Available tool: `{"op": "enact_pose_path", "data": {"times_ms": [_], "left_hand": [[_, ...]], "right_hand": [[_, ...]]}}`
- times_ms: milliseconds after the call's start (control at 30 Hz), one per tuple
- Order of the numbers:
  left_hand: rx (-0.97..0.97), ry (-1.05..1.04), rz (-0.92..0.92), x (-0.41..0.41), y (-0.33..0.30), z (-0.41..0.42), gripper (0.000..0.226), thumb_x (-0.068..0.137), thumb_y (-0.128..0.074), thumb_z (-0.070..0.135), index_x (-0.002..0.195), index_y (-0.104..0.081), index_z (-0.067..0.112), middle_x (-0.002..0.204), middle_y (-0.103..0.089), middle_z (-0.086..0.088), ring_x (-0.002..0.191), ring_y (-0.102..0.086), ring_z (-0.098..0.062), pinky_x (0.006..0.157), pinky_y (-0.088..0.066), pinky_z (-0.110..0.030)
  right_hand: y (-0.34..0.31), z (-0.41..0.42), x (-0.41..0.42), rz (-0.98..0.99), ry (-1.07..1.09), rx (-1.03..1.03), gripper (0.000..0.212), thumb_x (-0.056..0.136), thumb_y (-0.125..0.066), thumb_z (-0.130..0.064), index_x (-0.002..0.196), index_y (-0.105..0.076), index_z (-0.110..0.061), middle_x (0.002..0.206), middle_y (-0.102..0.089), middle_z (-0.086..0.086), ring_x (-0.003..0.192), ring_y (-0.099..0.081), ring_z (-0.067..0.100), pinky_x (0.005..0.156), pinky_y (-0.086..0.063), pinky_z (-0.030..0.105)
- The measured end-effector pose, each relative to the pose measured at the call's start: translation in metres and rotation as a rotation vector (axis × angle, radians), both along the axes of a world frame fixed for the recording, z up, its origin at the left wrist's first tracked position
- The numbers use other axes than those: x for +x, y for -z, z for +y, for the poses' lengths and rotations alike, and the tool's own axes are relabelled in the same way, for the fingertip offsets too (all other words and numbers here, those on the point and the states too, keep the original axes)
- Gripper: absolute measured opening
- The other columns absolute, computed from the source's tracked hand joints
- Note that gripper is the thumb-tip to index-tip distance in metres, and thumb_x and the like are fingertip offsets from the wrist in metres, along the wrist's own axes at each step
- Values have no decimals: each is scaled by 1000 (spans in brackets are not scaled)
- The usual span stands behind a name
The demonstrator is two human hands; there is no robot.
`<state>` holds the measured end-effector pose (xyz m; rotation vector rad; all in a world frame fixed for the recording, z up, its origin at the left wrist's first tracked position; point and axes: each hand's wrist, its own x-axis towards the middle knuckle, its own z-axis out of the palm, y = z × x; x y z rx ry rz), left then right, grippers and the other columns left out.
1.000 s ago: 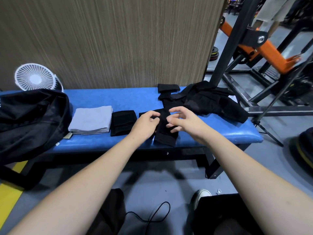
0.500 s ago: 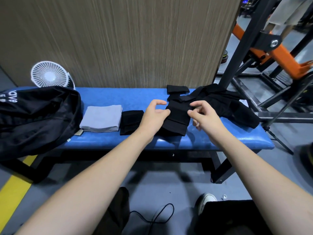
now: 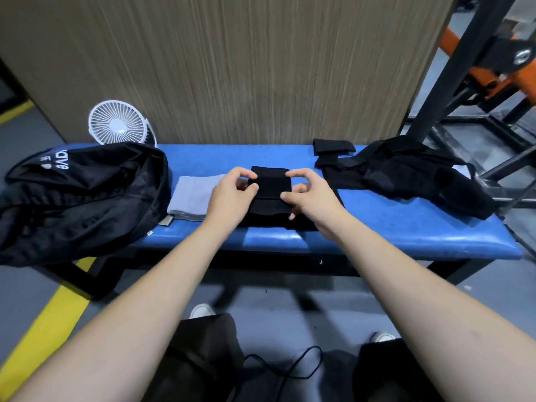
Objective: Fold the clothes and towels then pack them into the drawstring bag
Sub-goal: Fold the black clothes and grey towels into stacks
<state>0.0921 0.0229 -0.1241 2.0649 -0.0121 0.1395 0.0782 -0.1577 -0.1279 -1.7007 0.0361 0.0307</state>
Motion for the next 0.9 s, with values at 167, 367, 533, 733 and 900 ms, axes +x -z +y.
{"op": "enact_pose_path", "data": {"times_ms": [167, 367, 533, 733, 900], "left_hand": [[160, -12, -29, 3, 5, 25, 12, 89, -67, 19, 98, -66, 27, 90, -62, 11, 71, -60, -11, 71, -46, -28], [255, 21, -26, 4, 8, 24, 27, 90, -66, 17, 117, -67, 21, 104, -66, -6, 76, -60, -14, 87, -49, -30], [554, 81, -99, -1, 11, 18, 45, 92, -65, 36, 133, -60, 18, 135, -48, 1, 126, -39, -24, 107, -30, -31], [769, 246, -198, -10, 13, 17, 74, 71, -78, 55, 137, -52, 33, 137, -42, 12, 125, -36, -17, 97, -25, -29], [810, 202, -251, -5, 17, 18, 64, 76, -79, 39, 134, -54, 31, 133, -47, 11, 121, -41, -19, 94, -26, -29]], "right_hand": [[9, 23, 11, -11, 8, -166, 38, 86, -70, -6, 119, -60, -20, 76, -49, 2, 47, -51, 17, 59, -51, 33], [14, 31, 21, -57, 64, -343, 43, 86, -72, -15, 127, -62, -21, 96, -59, -1, 62, -52, 11, 68, -48, 31], [10, 31, 16, -69, 53, -453, 42, 90, -67, -23, 131, -59, -20, 110, -59, 0, 90, -60, 16, 78, -47, 27], [10, 24, 11, -132, 92, -542, 22, 94, -58, -19, 115, -58, -20, 115, -58, 3, 93, -59, 18, 82, -50, 32], [9, 21, 5, -97, -8, -518, 22, 92, -58, -17, 114, -63, -20, 112, -63, -2, 83, -60, 19, 84, -53, 32]]}}
